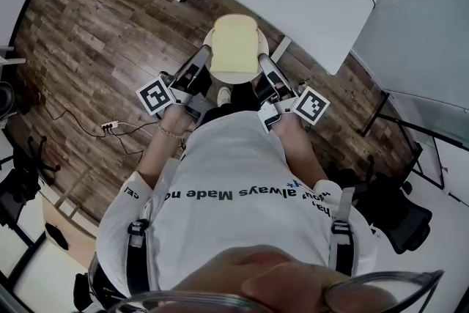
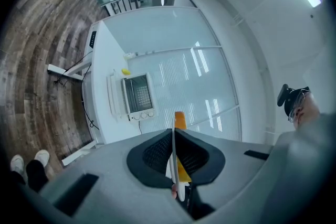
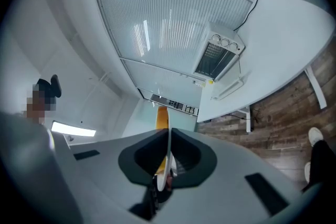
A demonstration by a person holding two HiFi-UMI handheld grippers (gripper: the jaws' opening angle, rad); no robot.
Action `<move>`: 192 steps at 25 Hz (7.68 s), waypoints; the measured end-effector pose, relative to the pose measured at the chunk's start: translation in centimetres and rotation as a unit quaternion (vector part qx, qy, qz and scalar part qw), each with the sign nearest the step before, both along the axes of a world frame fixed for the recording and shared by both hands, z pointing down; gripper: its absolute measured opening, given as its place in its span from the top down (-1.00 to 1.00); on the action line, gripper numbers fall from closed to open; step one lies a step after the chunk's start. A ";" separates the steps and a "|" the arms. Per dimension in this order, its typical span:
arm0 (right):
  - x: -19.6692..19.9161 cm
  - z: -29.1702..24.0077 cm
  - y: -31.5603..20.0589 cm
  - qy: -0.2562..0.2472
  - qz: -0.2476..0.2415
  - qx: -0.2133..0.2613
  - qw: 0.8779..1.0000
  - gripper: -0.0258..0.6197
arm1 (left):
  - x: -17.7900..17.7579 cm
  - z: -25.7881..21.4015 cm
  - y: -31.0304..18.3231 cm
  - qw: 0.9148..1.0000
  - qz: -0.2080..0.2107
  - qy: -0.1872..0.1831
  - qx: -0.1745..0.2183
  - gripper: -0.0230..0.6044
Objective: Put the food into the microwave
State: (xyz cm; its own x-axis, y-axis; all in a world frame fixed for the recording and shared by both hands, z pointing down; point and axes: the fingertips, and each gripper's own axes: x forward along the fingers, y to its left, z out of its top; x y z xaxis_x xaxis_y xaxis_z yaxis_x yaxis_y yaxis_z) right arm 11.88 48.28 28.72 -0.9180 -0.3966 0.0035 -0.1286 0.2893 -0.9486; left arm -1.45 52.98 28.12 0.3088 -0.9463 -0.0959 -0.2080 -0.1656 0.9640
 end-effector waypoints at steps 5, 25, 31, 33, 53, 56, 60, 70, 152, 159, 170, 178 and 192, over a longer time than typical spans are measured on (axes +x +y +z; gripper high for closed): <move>0.2 0.1 -1.5 -0.004 0.002 0.005 1.000 0.85 | 0.2 0.1 -1.6 1.000 0.002 -0.002 0.005 0.87; -2.1 0.7 -18.2 -0.017 0.028 -0.009 0.999 0.85 | -2.3 0.1 -19.1 1.000 0.025 -0.008 -0.008 0.87; -1.6 1.1 -26.0 -0.022 0.032 -0.016 0.999 0.85 | -1.7 0.5 -27.0 0.999 0.031 -0.011 -0.017 0.87; -1.2 1.8 -29.9 -0.022 0.032 -0.019 0.999 0.85 | -1.3 1.2 -31.0 0.999 0.031 -0.011 -0.022 0.87; -1.0 -0.1 -30.9 -0.016 0.051 -0.008 0.999 0.85 | -1.3 -0.6 -32.7 0.998 0.054 -0.010 -0.013 0.87; -0.8 -0.4 -31.1 -0.017 0.062 -0.008 0.998 0.85 | -1.1 -1.0 -33.1 0.998 0.063 -0.011 -0.012 0.87; -2.9 2.0 -37.0 -0.015 0.083 -0.023 0.996 0.85 | -3.2 1.3 -39.5 0.996 0.081 -0.007 -0.023 0.87; -9.3 3.3 -42.0 -0.008 0.146 -0.040 0.988 0.85 | -9.9 2.7 -46.1 0.989 0.142 -0.006 -0.041 0.87; -8.0 23.2 -55.2 0.018 0.271 -0.139 0.952 0.85 | -8.6 22.5 -63.0 0.963 0.235 -0.013 -0.131 0.87; -8.0 23.2 -55.4 0.015 0.278 -0.138 0.950 0.85 | -8.5 22.4 -63.4 0.963 0.234 -0.011 -0.130 0.87; -8.0 23.3 -55.4 0.012 0.287 -0.146 0.947 0.85 | -8.3 22.6 -63.7 0.964 0.232 -0.005 -0.132 0.86; -7.9 23.7 -55.5 0.013 0.302 -0.164 0.939 0.86 | -8.2 22.0 -64.1 0.966 0.229 -0.001 -0.118 0.85; -7.8 23.7 -56.6 0.004 0.315 -0.170 0.934 0.86 | -8.8 21.6 -61.0 0.969 0.213 0.011 -0.122 0.61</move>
